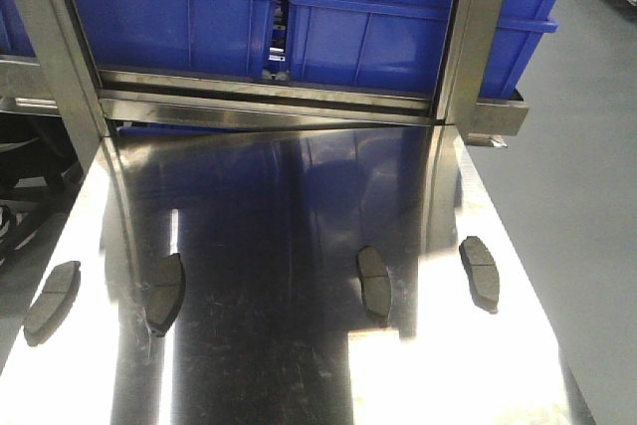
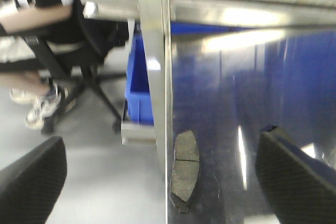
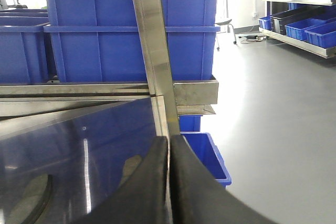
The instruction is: Move and align brake pads A on conveyor
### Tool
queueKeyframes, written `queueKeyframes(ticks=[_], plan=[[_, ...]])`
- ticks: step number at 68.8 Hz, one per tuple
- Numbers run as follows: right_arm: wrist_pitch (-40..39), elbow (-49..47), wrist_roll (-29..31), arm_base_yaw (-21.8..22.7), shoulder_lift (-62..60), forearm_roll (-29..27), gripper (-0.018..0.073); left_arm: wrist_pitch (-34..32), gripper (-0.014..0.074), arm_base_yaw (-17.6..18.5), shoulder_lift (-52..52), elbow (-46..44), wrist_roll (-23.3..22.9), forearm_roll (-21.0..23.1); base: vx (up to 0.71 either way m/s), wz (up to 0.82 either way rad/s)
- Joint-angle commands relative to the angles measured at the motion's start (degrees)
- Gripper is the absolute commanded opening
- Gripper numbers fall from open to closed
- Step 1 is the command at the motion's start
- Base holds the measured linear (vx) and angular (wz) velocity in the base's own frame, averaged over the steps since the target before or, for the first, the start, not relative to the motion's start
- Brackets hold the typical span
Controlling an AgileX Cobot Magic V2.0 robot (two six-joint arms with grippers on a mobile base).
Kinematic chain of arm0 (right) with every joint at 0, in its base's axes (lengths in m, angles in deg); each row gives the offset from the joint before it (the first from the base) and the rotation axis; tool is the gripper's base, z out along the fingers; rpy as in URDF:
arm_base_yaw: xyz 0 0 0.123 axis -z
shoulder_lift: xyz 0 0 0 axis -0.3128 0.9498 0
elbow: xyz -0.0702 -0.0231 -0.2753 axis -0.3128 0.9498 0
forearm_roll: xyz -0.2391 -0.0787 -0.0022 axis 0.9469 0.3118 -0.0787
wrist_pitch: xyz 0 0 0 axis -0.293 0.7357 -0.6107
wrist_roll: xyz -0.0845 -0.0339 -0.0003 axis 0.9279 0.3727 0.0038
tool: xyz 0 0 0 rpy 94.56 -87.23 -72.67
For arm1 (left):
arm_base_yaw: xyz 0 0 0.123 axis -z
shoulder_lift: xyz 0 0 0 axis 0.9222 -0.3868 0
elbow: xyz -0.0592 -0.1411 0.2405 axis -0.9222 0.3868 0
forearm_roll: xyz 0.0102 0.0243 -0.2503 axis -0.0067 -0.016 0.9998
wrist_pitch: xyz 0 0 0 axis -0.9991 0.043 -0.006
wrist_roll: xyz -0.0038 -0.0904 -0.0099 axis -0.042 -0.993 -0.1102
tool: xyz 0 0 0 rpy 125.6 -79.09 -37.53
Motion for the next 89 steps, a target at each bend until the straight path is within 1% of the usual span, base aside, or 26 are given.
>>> queueKeyframes(ticks=[1,8,15,21,30,41,48,55,68,89], plan=[[-4.2,1.2,0.5,0.3,-0.9,0.3,-0.0003,-4.3,0.0676,0.6,-7.7,-5.1,-0.3,0.5,0.0,0.0],[-4.2,1.2,0.5,0.3,-0.9,0.3,-0.0003,-4.5,0.0668,2.6,-17.0,-9.0,0.8,0.4,0.0,0.0],[-4.2,1.2,0.5,0.3,-0.9,0.3,-0.0003,-4.1,0.0656,4.1,-25.3,-12.6,0.7,0.4,0.0,0.0],[-4.2,1.2,0.5,0.3,-0.9,0.3,-0.0003,-2.0,0.0647,4.1,-31.6,-16.0,0.7,1.3,0.0,0.0],[-4.2,1.2,0.5,0.3,-0.9,0.3,-0.0003,2.9,0.0633,4.0,-39.6,-21.3,0.4,1.3,0.0,0.0],[-4.2,1.2,0.5,0.3,-0.9,0.3,-0.0003,8.1,0.0606,4.0,-47.8,-26.5,-0.9,1.3,0.0,0.0],[-4.2,1.2,0.5,0.3,-0.9,0.3,-0.0003,9.2,0.0602,4.0,-52.2,-28.4,-1.0,1.3,0.0,0.0],[-4.2,1.2,0.5,0.3,-0.9,0.3,-0.0003,9.6,0.0594,4.0,-55.0,-29.2,-1.0,1.9,0.0,0.0],[-4.2,1.2,0.5,0.3,-0.9,0.3,-0.0003,11.3,0.0593,3.9,-58.9,-29.2,-1.0,4.4,0.0,0.0],[-4.2,1.2,0.5,0.3,-0.9,0.3,-0.0003,13.8,0.0592,3.9,-60.0,-29.2,-1.0,4.7,0.0,0.0]])
